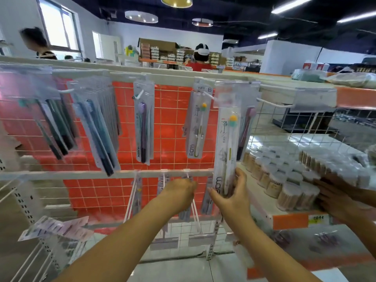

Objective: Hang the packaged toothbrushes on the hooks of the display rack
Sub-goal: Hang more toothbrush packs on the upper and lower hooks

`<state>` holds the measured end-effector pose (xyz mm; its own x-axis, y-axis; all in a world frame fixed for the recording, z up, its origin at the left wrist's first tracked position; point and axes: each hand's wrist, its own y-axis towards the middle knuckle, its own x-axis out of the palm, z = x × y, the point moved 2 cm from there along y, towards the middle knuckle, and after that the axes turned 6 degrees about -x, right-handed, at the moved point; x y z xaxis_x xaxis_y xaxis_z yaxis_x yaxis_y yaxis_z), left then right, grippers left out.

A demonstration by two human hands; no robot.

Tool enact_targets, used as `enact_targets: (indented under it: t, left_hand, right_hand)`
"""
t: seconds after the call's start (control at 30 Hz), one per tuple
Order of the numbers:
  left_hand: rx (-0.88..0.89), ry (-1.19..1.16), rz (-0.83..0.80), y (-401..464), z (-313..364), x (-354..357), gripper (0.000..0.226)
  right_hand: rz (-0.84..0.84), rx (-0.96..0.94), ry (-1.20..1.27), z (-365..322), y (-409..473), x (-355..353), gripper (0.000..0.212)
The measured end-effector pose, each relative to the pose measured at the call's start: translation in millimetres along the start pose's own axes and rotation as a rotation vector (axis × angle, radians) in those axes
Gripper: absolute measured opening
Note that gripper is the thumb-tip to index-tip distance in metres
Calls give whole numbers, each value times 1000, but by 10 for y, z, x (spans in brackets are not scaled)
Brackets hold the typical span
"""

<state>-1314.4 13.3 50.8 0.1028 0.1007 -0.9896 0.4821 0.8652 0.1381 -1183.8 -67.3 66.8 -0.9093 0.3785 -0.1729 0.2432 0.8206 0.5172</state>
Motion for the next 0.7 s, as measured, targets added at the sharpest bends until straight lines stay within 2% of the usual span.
enact_targets:
  t: [0.13, 0.3, 0.43, 0.7]
  left_hand:
    - [24, -35, 44, 26, -89, 9, 36]
    - [44, -35, 76, -3, -181, 16, 40]
    - [31, -17, 81, -55, -249, 47, 38]
    - [-59, -8, 33, -140, -451, 125, 33]
  right_hand:
    - [-9, 13, 16, 79, 65, 80, 73]
    - [11, -3, -6, 133, 91, 177, 71]
    - [23, 17, 17, 194, 127, 265, 79]
    - [51, -32, 32, 224, 155, 364, 63]
